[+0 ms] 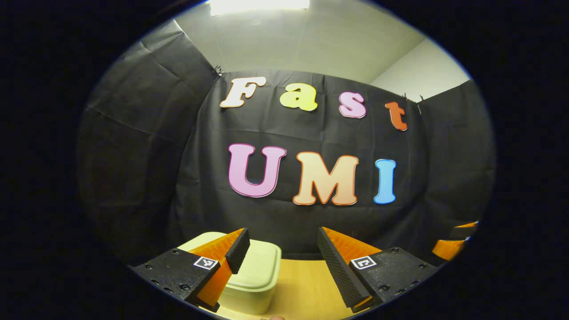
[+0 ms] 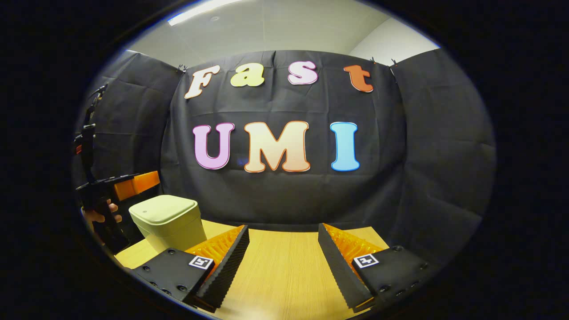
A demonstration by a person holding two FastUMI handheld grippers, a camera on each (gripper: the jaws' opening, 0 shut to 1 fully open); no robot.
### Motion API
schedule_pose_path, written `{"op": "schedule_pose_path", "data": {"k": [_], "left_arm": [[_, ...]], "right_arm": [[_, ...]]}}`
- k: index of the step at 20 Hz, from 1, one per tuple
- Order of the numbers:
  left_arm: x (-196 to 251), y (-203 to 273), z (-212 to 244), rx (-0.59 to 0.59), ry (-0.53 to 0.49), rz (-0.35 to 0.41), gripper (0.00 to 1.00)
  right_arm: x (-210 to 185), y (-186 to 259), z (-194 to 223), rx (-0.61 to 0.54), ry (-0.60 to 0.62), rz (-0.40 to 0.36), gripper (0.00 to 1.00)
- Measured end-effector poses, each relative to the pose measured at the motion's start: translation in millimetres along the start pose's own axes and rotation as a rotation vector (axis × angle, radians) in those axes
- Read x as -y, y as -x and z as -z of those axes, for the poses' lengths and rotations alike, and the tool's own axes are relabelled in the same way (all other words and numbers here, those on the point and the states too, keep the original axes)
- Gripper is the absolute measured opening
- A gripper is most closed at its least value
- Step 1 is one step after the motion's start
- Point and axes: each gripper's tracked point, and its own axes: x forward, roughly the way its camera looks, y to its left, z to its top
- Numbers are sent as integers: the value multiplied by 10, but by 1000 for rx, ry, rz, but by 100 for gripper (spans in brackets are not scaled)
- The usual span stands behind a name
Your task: Press the lid of the desktop garbage bin to open it, pick up the crumpled paper on the desktop and throw it into the bin, then pick up the pop can on the desktop and drop it into the bin, and finally close the garbage bin lid.
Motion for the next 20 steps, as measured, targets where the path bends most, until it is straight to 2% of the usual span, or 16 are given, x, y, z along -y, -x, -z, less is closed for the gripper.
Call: {"op": "schedule_pose_path", "data": {"k": [3,5,9,13,16,18,20], "left_arm": [[448,163,-27,25,-51,43,92],[728,263,-38,23,-50,74,92],[941,442,-79,28,-41,57,92],[924,571,-120,56,-77,18,92],[964,652,-93,70,-91,38,92],[979,686,2,49,-42,59,92],[1012,701,-37,77,8,80,92]], "right_arm": [[46,55,-51,22,0,-38,98],[41,152,-148,61,-13,-82,100],[143,263,-249,151,2,-125,98],[239,406,-379,251,41,-97,98],[189,492,-528,349,61,-64,98],[125,486,-542,374,98,-51,98],[81,477,-493,365,97,-47,100]]}}
